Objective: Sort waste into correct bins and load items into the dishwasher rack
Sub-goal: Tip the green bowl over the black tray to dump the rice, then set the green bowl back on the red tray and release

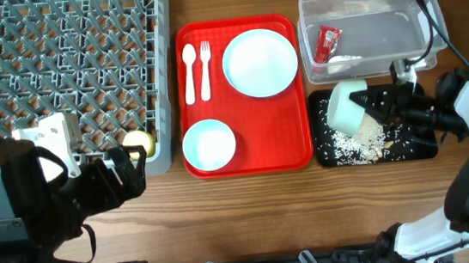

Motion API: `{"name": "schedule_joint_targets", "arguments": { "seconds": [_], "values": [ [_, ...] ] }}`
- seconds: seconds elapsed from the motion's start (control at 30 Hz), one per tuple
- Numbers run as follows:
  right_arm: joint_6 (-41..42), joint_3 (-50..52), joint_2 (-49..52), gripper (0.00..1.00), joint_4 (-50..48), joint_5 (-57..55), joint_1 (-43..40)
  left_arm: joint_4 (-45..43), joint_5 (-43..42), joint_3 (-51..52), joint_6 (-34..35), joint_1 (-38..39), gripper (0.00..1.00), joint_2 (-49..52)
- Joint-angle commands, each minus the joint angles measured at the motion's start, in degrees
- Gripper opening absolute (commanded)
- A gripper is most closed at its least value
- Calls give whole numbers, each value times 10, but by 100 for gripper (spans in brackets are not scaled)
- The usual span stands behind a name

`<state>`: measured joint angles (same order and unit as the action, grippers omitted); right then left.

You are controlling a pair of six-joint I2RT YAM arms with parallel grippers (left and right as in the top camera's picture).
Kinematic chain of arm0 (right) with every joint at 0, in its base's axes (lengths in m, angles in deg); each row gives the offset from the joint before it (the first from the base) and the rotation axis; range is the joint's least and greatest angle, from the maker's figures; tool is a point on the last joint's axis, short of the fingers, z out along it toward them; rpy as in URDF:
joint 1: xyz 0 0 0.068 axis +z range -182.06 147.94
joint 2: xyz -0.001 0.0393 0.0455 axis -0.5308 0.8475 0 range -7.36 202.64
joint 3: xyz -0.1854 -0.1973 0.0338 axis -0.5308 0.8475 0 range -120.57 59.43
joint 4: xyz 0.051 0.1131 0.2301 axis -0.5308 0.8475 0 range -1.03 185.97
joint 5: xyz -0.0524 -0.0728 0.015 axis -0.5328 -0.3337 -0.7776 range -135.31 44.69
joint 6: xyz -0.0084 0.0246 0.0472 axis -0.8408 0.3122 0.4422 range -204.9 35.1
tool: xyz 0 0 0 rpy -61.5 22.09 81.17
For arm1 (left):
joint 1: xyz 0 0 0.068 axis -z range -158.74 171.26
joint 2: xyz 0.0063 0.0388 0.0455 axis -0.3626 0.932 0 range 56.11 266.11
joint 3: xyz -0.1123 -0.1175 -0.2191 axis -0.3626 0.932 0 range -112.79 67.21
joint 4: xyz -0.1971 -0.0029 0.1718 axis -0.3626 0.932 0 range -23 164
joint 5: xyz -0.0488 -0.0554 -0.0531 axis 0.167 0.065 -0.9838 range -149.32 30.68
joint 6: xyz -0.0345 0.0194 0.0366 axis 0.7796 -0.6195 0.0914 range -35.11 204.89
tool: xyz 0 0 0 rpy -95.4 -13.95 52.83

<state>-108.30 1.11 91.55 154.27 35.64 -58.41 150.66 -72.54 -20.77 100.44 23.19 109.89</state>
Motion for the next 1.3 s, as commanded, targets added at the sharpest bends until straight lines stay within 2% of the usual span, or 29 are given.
{"name": "schedule_joint_targets", "arguments": {
  "seconds": [0.0,0.07,0.17,0.23,0.27,0.33,0.37,0.4,0.43,0.47,0.5,0.53,0.6,0.67,0.73,0.8,0.9,0.97,1.03,1.07,1.13,1.27],
  "values": [
    [116,-2,-13,4,-62,-30,-19,0,-5,-5,3,3,100,0],
    [55,-2,-20,4,-19,61,-25,0,-5,-5,3,3,100,0],
    [11,-2,-30,4,-1,49,-25,0,-5,-5,3,3,100,0],
    [134,-2,-26,4,-58,-25,-26,0,-5,-5,3,3,100,0],
    [167,-2,-25,4,-38,-14,-24,0,-5,-5,3,3,100,0],
    [32,-2,-37,4,46,87,-17,0,-5,-5,3,3,100,0],
    [-27,-2,-45,4,75,92,-14,0,-5,-5,3,3,100,0],
    [-46,-2,-50,4,66,80,-14,0,-5,-5,3,3,100,0],
    [-25,-2,-51,4,29,45,-15,0,-5,-5,3,3,100,0],
    [85,-2,-50,4,-17,-28,-18,0,-5,-5,3,3,100,0],
    [146,-2,-49,4,-25,-69,-18,0,-5,-5,3,3,100,0],
    [129,-2,-57,4,-10,-92,-15,0,-5,-5,3,3,100,0],
    [32,-2,-79,5,38,-92,3,0,-5,-5,3,3,100,0],
    [-10,-2,-109,5,53,-92,29,0,-5,-5,3,3,100,0],
    [-19,-3,-158,5,39,-105,72,0,-5,-5,3,3,100,0],
    [6,-5,-210,5,0,-151,123,0,-5,-5,3,3,100,0],
    [102,-5,-283,5,-88,-314,227,0,-5,-5,3,3,100,0],
    [162,-5,-320,4,-138,-446,327,0,-5,-5,3,3,100,0],
    [200,-5,-333,5,-173,-526,409,0,-5,-5,3,3,100,0],
    [252,-5,-333,4,-199,-590,463,0,-5,-5,3,3,100,0],
    [301,-5,-318,4,-229,-655,534,0,-5,-5,3,3,100,0],
    [380,-5,-245,4,-273,-785,630,0,-5,-5,3,3,100,0]
  ]
}}
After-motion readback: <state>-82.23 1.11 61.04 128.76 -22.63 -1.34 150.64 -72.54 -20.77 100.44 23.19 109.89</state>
